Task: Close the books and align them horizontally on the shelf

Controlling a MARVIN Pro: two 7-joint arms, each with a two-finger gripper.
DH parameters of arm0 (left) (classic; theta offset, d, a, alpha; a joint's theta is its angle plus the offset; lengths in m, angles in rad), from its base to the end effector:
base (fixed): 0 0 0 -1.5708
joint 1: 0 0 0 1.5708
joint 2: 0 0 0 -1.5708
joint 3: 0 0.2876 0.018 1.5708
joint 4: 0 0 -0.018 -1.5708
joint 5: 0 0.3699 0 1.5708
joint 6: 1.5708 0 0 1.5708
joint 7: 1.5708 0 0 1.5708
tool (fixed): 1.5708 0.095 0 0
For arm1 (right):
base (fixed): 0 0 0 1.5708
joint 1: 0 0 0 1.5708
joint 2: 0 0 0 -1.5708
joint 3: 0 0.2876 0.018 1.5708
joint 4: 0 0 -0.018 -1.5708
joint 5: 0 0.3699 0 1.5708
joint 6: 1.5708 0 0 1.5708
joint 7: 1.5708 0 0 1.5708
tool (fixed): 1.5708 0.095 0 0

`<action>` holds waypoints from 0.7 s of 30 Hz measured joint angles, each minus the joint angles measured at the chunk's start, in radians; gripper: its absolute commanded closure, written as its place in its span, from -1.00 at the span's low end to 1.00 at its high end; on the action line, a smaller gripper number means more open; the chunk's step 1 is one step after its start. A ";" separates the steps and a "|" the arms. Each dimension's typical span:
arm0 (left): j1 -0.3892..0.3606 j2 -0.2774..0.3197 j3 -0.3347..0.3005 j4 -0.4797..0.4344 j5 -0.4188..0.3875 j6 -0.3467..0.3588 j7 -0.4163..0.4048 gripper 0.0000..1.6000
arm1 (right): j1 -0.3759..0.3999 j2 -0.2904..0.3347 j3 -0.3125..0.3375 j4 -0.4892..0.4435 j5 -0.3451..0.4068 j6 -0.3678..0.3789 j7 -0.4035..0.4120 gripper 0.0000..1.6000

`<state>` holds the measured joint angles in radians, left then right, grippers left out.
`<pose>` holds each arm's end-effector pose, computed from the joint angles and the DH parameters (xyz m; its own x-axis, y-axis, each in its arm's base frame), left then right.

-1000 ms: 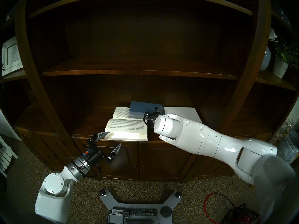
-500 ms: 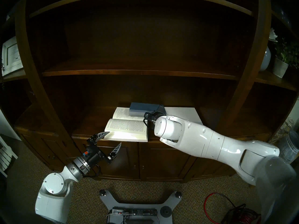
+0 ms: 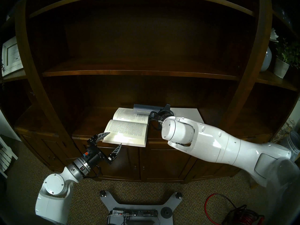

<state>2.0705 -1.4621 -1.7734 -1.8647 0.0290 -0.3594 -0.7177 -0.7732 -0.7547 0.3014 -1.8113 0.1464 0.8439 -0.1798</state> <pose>0.3119 0.0423 -0.3437 -0.1473 -0.2341 0.9610 -0.5555 -0.7843 -0.2762 0.4602 0.1009 -0.2499 0.0507 0.9474 0.3160 0.4483 -0.3043 0.8405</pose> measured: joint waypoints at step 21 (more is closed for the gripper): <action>0.000 -0.001 0.000 0.000 0.000 0.000 -0.001 -1.00 | -0.117 0.203 0.121 -0.172 0.065 0.045 -0.084 1.00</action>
<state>2.0704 -1.4631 -1.7738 -1.8650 0.0294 -0.3594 -0.7183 -0.8900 -0.5522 0.4221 -1.9830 0.2114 0.8885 -0.2638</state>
